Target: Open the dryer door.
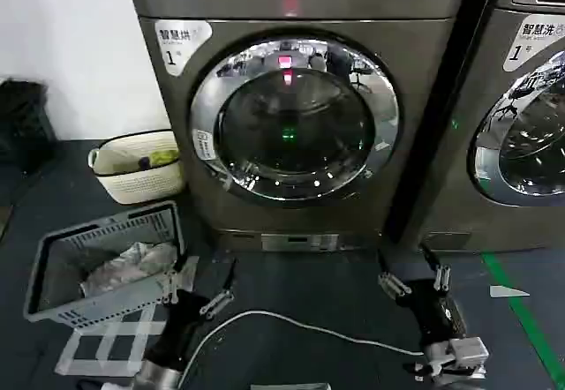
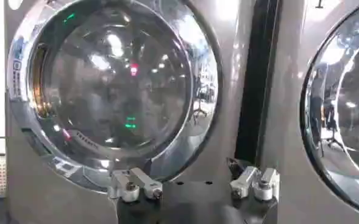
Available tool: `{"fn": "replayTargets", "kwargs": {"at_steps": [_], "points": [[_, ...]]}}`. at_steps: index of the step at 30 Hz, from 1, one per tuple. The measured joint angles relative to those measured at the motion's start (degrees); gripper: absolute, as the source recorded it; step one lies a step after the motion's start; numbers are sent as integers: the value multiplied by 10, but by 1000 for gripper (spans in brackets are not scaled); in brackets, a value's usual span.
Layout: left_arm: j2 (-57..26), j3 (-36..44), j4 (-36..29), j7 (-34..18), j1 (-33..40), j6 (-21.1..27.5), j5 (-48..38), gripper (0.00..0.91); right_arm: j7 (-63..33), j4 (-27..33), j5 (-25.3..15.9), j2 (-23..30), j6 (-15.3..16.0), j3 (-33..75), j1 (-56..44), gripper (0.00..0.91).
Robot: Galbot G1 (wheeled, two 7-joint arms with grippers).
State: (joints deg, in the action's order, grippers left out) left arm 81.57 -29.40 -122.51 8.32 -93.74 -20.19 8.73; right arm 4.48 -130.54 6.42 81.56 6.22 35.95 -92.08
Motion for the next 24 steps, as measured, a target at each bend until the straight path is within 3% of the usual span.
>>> {"fn": "replayTargets", "kwargs": {"at_steps": [11,17,24], "points": [[-6,-1,-13,0,-11,-1,-5,907,23,56,81,-98,-18,-52,103,907],[-8,-12,-23,1,-27,-11,-8,907,31,110,103,-166,-20,-108,193,907],[-12,-32,-38,6,-49,-17,-12,907,39,167,127,-202,-18,-183,302,907]]}}
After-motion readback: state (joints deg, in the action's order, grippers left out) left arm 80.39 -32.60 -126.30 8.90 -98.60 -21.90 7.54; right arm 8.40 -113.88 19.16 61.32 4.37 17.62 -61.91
